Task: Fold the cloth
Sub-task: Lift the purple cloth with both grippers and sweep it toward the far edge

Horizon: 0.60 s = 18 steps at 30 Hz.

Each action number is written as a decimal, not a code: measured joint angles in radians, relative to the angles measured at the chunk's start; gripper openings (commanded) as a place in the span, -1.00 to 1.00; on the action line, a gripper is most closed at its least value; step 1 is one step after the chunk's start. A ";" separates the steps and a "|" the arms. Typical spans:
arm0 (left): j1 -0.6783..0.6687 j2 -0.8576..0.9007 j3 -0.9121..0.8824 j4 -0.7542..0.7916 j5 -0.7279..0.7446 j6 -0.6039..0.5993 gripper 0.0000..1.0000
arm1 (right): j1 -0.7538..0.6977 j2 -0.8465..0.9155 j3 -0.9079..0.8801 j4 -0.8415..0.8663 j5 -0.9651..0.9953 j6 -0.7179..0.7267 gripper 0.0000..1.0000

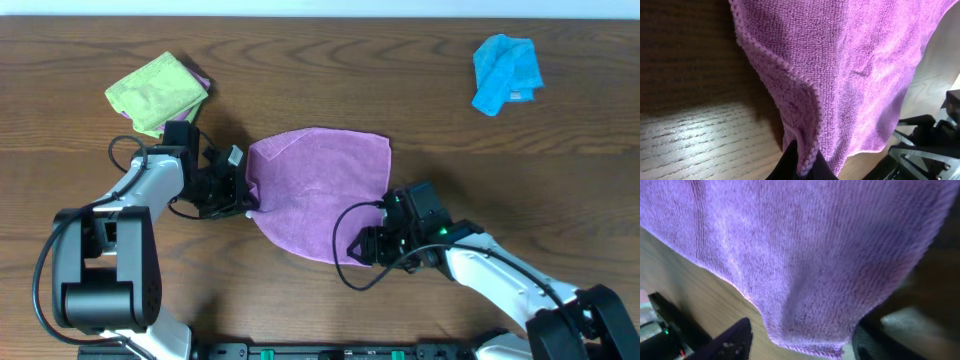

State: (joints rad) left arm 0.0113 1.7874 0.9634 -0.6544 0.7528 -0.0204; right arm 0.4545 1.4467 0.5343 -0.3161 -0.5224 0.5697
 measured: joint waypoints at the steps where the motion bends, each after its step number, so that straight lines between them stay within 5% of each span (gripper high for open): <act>1: 0.000 0.000 0.000 0.000 0.000 0.000 -0.88 | 0.000 0.002 -0.005 -0.001 0.000 0.000 -0.73; 4: 0.000 0.000 0.000 0.000 0.000 0.000 -0.88 | 0.000 0.009 -0.020 -0.003 0.008 0.010 -0.97; 18: 0.028 -0.053 0.014 0.080 0.106 -0.084 -0.89 | -0.069 -0.073 0.087 0.116 0.034 -0.022 -0.97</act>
State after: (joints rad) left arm 0.0391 1.7348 0.9775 -0.5747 0.8585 -0.1043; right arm 0.3859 1.3735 0.6209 -0.1997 -0.4889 0.5476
